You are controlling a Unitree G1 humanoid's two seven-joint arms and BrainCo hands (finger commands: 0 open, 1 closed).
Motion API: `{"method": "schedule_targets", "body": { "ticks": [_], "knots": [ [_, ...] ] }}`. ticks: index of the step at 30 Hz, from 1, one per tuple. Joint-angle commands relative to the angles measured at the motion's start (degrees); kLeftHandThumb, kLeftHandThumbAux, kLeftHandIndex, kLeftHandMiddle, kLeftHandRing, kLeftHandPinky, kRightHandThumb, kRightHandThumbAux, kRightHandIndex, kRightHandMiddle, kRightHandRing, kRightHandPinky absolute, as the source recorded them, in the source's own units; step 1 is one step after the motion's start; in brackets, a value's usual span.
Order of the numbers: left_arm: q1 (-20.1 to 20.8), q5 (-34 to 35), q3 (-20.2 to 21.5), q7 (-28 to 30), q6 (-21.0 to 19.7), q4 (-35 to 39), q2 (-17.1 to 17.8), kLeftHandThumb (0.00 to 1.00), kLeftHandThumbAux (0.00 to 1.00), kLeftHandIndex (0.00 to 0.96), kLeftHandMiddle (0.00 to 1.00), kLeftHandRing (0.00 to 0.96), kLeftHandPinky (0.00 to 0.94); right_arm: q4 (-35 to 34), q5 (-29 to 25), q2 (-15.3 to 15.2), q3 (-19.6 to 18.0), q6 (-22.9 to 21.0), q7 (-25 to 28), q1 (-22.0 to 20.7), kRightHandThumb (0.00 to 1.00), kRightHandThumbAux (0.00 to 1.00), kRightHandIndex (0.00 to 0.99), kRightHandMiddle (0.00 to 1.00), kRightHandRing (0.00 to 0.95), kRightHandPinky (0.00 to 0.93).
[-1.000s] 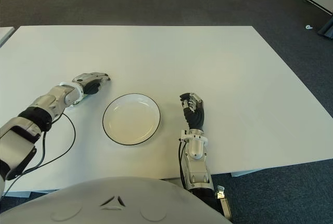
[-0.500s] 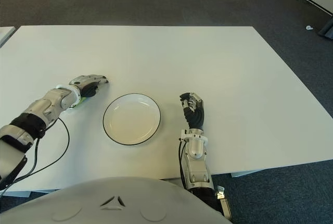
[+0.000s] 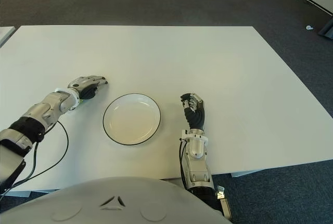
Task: Put the toothpaste on the table into the plate.
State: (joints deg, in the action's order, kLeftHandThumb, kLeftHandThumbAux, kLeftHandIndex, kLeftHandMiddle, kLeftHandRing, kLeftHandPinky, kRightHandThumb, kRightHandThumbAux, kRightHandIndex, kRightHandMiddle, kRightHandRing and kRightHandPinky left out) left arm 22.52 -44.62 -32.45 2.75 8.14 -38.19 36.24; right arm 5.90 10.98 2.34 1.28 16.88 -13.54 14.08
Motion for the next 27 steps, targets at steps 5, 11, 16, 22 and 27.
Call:
{"method": "schedule_targets", "body": {
  "ticks": [5, 11, 16, 22, 27],
  "knots": [
    [-2.48, -1.18, -0.66, 0.80, 0.80, -0.56, 0.70, 0.860, 0.661, 0.424, 0.588, 0.838, 0.857, 0.95, 0.07, 0.38, 0.07, 0.30, -0.45, -0.58, 0.703, 0.732, 0.427, 0.464, 0.440, 0.439],
    [-2.85, -2.21, -0.56, -2.82, 1.98, -0.51, 0.93, 0.854, 0.665, 0.407, 0.564, 0.845, 0.863, 1.21, 0.02, 0.44, 0.12, 0.82, -0.55, -0.57, 0.702, 0.731, 0.427, 0.469, 0.447, 0.452],
    [-3.56, -2.77, 0.01, -5.05, 1.91, 0.57, 0.92, 0.852, 0.668, 0.401, 0.553, 0.853, 0.866, 1.56, -0.07, 0.40, 0.14, 1.42, -0.50, -0.62, 0.702, 0.731, 0.427, 0.471, 0.451, 0.450],
    [-4.57, -1.96, 1.67, -5.03, 1.42, 3.89, 1.39, 0.851, 0.669, 0.398, 0.548, 0.859, 0.868, 2.07, -0.22, 0.37, 0.10, 2.23, -0.40, -0.71, 0.702, 0.730, 0.427, 0.469, 0.451, 0.445],
    [-5.74, -1.16, 3.80, -4.58, 0.86, 7.30, 1.85, 0.851, 0.670, 0.397, 0.546, 0.858, 0.860, 2.30, -0.20, 0.40, 0.09, 2.52, -0.44, -0.81, 0.703, 0.730, 0.427, 0.467, 0.447, 0.444]
  ]
}}
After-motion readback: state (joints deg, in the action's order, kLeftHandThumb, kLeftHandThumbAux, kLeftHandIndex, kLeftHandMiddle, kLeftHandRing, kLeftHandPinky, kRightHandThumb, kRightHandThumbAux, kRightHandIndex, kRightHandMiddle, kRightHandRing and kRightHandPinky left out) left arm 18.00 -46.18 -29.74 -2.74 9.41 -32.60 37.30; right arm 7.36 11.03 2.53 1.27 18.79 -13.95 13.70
